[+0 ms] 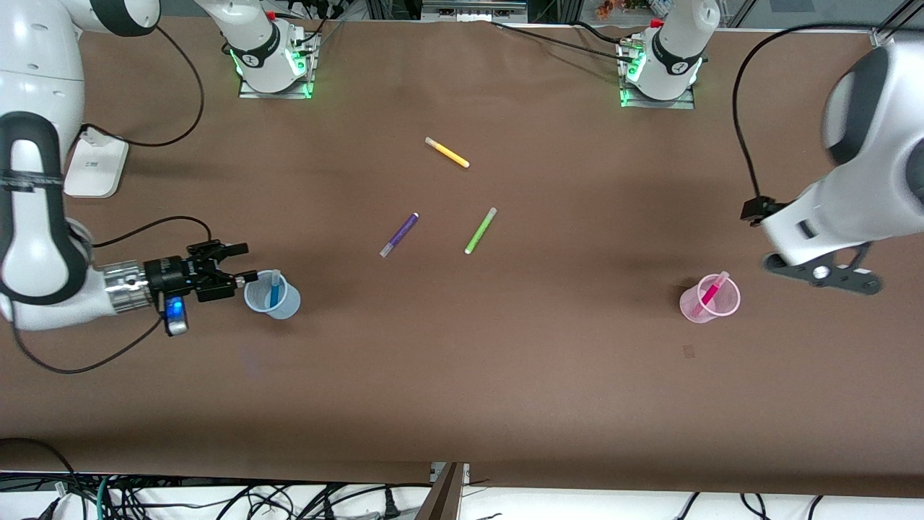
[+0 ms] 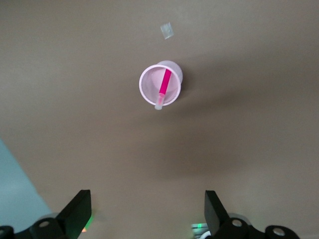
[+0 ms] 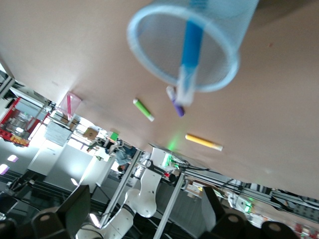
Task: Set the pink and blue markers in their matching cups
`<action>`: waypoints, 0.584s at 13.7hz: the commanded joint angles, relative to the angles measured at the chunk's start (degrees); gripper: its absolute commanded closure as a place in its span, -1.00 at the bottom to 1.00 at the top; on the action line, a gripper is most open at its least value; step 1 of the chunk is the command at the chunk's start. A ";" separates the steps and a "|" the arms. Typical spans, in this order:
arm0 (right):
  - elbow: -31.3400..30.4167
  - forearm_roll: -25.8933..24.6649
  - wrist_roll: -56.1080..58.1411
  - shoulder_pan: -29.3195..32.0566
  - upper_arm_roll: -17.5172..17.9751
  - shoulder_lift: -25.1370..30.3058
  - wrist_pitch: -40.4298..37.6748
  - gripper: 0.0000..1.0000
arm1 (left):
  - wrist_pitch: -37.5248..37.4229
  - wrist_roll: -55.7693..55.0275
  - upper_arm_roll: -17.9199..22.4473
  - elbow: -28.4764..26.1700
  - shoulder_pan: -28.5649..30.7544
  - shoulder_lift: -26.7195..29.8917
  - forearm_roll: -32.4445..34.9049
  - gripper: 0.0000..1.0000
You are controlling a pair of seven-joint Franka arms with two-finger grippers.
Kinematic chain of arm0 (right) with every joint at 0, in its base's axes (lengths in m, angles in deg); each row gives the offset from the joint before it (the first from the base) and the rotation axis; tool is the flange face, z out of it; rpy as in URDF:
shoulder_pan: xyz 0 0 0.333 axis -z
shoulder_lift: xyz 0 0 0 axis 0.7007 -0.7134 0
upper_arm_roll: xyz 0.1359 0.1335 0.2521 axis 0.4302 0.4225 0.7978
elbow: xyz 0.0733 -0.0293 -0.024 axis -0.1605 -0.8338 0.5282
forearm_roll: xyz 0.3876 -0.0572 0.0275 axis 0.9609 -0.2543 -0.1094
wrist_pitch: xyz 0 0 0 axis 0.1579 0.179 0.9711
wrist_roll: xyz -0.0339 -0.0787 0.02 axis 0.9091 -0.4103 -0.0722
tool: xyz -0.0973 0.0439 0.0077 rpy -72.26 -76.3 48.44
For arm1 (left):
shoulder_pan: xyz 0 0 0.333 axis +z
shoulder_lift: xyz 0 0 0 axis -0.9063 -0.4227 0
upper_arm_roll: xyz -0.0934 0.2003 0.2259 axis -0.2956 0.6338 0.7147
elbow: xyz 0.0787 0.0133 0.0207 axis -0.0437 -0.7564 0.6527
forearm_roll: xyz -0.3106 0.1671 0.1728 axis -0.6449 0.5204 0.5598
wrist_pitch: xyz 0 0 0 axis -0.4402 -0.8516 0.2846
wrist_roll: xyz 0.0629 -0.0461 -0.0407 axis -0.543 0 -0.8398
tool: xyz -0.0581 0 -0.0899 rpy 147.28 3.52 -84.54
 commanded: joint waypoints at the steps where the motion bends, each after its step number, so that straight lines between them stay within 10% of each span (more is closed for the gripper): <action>1: 9.44 -5.09 -4.66 0.50 -0.24 2.21 -6.41 -0.97 | 2.84 -1.15 3.83 -4.96 1.90 7.78 -8.75 -1.00; 5: 14.22 -25.20 -4.06 -3.53 0.73 14.31 -8.63 -0.98 | 18.39 -1.76 5.00 -30.53 2.16 25.28 -10.19 -1.00; 8: 14.31 -34.61 -1.00 -6.53 0.55 22.24 -10.65 -0.98 | 16.59 -5.62 4.91 -31.46 2.16 25.31 -10.10 -1.00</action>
